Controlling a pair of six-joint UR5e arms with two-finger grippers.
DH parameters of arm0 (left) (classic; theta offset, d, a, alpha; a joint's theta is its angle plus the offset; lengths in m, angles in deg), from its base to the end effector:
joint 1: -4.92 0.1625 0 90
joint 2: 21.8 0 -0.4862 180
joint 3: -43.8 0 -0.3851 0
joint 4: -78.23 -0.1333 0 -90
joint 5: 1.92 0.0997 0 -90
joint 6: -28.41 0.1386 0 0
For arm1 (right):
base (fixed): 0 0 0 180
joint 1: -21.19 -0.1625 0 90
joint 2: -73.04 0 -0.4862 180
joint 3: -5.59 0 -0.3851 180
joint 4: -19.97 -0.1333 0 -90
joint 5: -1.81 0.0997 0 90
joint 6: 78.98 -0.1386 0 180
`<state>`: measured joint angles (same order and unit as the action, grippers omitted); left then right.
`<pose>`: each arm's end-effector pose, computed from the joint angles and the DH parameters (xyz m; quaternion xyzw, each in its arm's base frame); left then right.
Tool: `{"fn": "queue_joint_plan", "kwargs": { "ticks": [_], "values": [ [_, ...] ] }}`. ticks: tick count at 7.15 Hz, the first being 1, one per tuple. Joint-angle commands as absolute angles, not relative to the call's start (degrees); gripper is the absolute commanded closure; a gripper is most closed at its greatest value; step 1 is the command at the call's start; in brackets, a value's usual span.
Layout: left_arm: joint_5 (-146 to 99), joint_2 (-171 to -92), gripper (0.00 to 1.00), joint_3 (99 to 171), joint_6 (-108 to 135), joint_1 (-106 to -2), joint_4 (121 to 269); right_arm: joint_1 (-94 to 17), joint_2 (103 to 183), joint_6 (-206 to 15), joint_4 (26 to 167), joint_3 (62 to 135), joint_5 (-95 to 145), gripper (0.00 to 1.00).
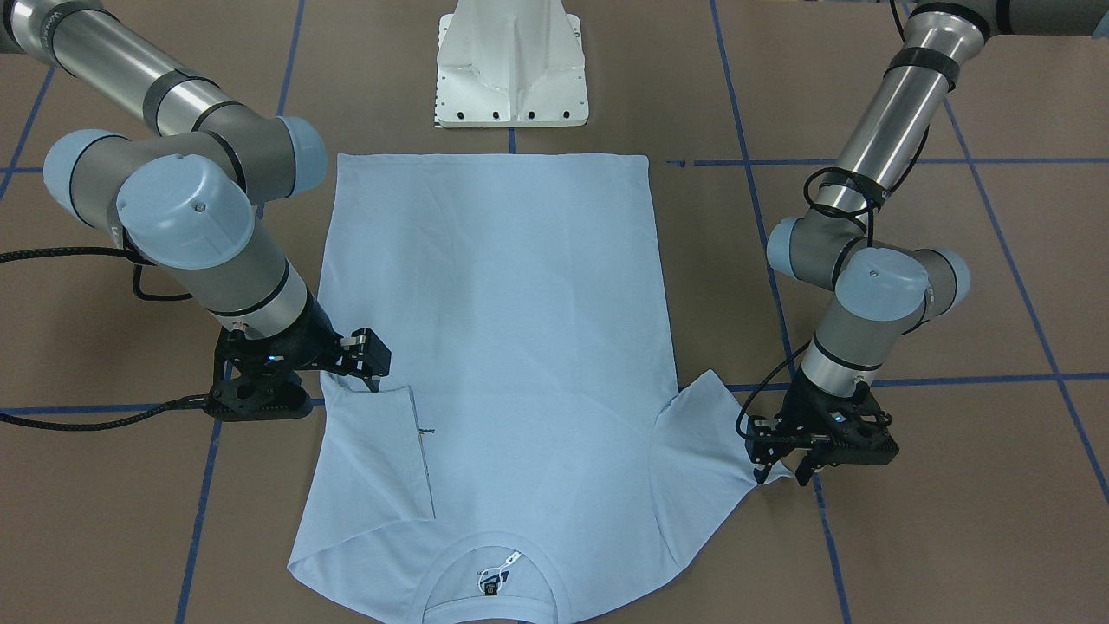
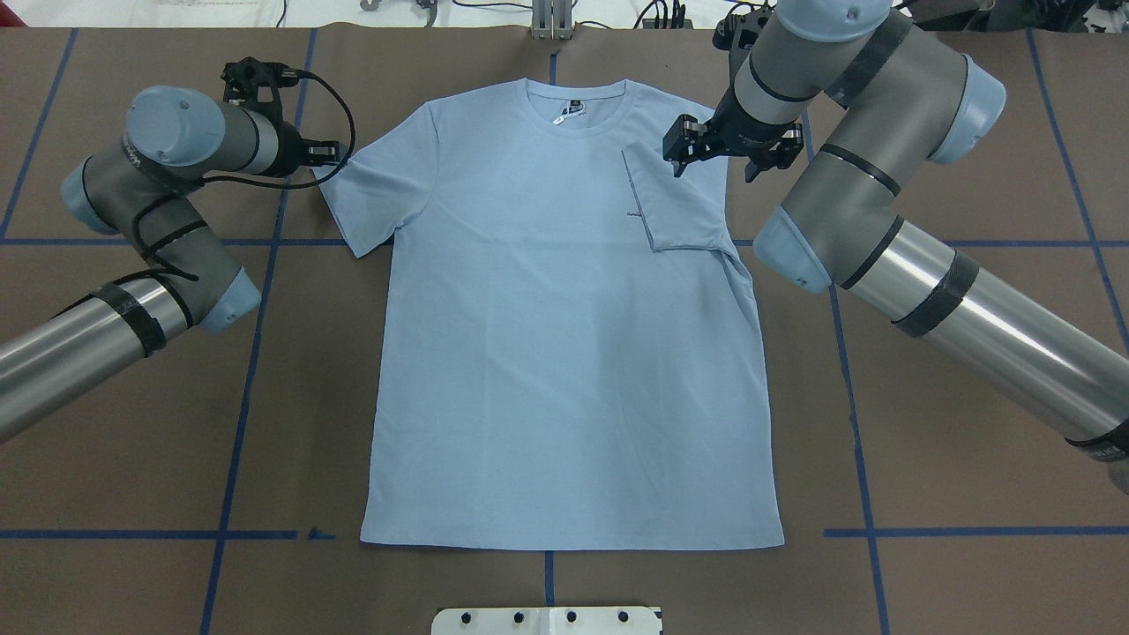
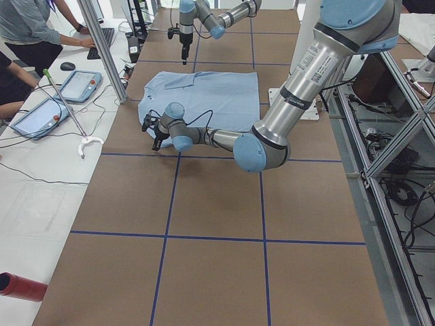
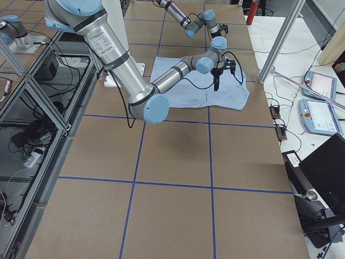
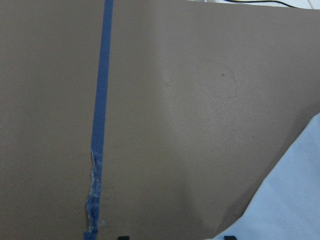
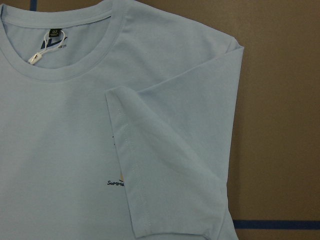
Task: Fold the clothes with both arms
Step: 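Move the left gripper to the sleeve nearest it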
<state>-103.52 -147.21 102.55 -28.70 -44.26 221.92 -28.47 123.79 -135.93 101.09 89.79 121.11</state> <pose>0.4653 -0.6999 0.5187 0.2492 0.4210 -0.0750 0.8689 -0.4576 -0.6400 0.3490 0.0538 -0.4180 0.0400 0.9060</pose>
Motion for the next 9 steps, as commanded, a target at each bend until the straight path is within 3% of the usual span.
{"fn": "queue_joint_plan", "kwargs": {
  "ticks": [1, 4, 6, 7, 9],
  "values": [
    [-103.52, -147.22, 0.4, 102.6, -28.28, -44.13, 221.85, -28.47, 123.84, -135.93, 101.09, 89.79, 121.17, 0.0],
    [-103.6, -147.22, 0.59, 102.69, -27.05, -44.04, 221.76, -28.56, 123.92, -135.93, 101.09, 89.79, 121.17, 0.0],
    [-103.87, -147.22, 0.93, 103.12, -26.96, -44.04, 221.59, -28.56, 123.93, -135.93, 101.09, 89.71, 121.08, 0.0],
    [-104.04, -147.22, 1.0, 103.74, -26.96, -44.04, 221.32, -28.56, 124.01, -135.93, 101.09, 89.71, 121.08, 0.0],
    [-103.96, -146.96, 1.0, 107.85, -27.57, -44.04, 218.27, -28.74, 124.19, -135.67, 101.09, 89.71, 121.08, 0.0]
  ]
}}
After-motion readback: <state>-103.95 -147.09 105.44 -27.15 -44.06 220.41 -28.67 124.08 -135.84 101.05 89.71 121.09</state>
